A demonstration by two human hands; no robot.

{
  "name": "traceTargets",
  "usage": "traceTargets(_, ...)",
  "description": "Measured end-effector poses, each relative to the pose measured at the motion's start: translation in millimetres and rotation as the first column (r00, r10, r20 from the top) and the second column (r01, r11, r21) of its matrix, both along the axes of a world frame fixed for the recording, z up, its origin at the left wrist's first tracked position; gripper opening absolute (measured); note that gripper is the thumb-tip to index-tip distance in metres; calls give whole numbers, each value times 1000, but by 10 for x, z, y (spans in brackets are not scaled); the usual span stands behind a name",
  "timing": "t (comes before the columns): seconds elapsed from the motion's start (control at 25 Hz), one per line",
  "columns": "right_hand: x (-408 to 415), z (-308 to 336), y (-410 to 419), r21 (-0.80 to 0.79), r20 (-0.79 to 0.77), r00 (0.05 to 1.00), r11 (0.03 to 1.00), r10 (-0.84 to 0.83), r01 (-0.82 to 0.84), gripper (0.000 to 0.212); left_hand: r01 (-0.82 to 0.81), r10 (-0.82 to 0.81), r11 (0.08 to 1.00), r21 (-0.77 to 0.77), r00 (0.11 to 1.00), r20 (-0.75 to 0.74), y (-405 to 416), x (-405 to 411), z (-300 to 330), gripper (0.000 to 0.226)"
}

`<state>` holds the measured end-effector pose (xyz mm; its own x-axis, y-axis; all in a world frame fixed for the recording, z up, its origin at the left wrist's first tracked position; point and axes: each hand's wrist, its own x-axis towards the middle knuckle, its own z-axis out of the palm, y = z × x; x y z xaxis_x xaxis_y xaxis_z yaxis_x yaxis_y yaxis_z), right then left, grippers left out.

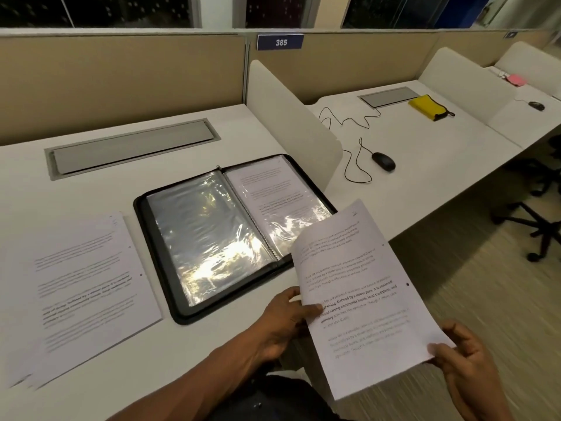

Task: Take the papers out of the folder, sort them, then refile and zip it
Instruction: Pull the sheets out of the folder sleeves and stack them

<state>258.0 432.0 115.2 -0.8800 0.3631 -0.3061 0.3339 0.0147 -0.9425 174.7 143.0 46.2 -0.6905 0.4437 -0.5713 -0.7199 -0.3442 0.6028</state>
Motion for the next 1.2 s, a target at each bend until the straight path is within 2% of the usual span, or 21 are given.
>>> traceTargets(0.12,-87,-62,-294,-35,-14,999,999,34,-35,25,-139,116,980,-144,980,-159,-271,-46,83,54)
traceTargets(0.16,-131,-92,-448,-51,-7,998,997,55,-55,19,-196,149,958,-207,963,-222,-402,-63,104,53)
traceTargets(0.24,-245,-193,-790,-71,7,994,991,112,-111,22,-330,224,893,-305,916,-334,-713,-72,113,50)
traceTargets(0.4,-503,-423,-1573,-105,56,959,957,277,-270,26,-530,313,694,-487,832,-459,-1463,18,43,54)
traceTargets(0.52,-684,-630,-2208,-73,112,901,908,418,-412,27,-625,348,485,-612,779,-521,-2062,167,-75,58)
traceTargets(0.64,-815,-832,-2834,-6,120,836,842,536,-539,37,-651,388,320,-689,753,-531,-2589,373,-209,63)
traceTargets(0.88,-943,-981,-3664,99,121,730,724,673,-683,37,-632,451,108,-767,719,-529,-3251,590,-329,61)
traceTargets(1.12,-1015,-1140,-3919,209,163,621,588,767,-781,41,-529,349,-35,-848,788,-506,-3428,618,-552,67)
traceTargets(1.2,-1019,-1168,-3912,257,159,612,566,774,-783,41,-505,331,-120,-855,791,-514,-3418,640,-617,64)
